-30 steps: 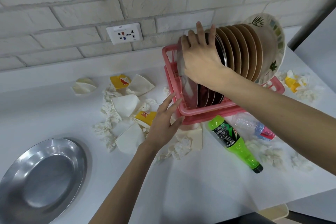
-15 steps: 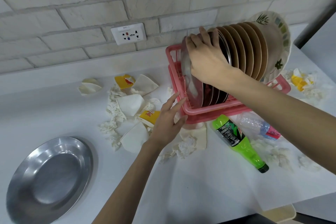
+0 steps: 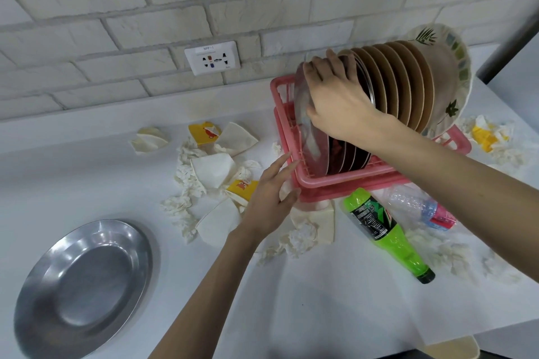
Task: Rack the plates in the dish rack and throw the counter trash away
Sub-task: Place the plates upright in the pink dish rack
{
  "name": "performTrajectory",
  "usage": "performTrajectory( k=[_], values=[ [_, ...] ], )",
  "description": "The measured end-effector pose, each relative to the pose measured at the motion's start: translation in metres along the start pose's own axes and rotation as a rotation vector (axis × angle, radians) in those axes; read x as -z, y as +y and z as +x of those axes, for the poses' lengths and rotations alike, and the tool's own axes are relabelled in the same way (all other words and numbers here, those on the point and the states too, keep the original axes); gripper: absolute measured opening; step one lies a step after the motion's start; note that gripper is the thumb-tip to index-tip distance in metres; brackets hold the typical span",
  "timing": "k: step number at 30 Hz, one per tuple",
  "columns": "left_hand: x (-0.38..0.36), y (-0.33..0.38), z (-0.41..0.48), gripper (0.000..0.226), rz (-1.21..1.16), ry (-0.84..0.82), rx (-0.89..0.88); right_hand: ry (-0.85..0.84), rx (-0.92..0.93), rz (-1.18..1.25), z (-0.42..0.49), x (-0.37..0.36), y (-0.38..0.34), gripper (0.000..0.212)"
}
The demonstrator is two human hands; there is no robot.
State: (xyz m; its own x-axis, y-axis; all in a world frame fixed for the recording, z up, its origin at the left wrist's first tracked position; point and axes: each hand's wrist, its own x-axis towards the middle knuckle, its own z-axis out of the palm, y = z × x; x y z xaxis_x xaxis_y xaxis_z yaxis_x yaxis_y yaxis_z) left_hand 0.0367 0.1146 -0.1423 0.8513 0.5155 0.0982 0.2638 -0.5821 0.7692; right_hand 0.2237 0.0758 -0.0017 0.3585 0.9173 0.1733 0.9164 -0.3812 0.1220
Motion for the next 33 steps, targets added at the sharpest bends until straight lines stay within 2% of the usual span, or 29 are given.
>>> performTrajectory(
  k=[5,9,14,16,20,26,33],
  values=[
    [0.010,0.004,-0.008,0.062,-0.032,0.044,0.012,0.053,0.025,0.022,-0.008,0.006,-0.004,0.068],
    [0.024,0.001,-0.018,0.050,-0.081,0.124,0.001,0.127,0.089,0.081,-0.016,0.012,-0.022,0.063],
    [0.048,0.003,-0.041,0.033,-0.202,0.236,0.096,0.232,0.280,0.278,-0.028,0.008,-0.055,0.044],
    [0.058,0.002,-0.053,0.026,-0.240,0.272,0.146,0.223,0.371,0.403,-0.035,0.006,-0.072,0.037],
    [0.077,-0.007,-0.082,0.022,-0.262,0.304,0.219,0.133,0.455,0.599,-0.053,-0.003,-0.106,0.027],
    [0.096,-0.026,-0.142,0.021,-0.277,0.427,0.378,-0.129,0.446,0.744,-0.074,-0.033,-0.153,0.022],
    [0.123,-0.064,-0.219,0.026,-0.276,0.580,0.562,-0.435,0.400,0.934,-0.108,-0.074,-0.219,0.030]
  ],
)
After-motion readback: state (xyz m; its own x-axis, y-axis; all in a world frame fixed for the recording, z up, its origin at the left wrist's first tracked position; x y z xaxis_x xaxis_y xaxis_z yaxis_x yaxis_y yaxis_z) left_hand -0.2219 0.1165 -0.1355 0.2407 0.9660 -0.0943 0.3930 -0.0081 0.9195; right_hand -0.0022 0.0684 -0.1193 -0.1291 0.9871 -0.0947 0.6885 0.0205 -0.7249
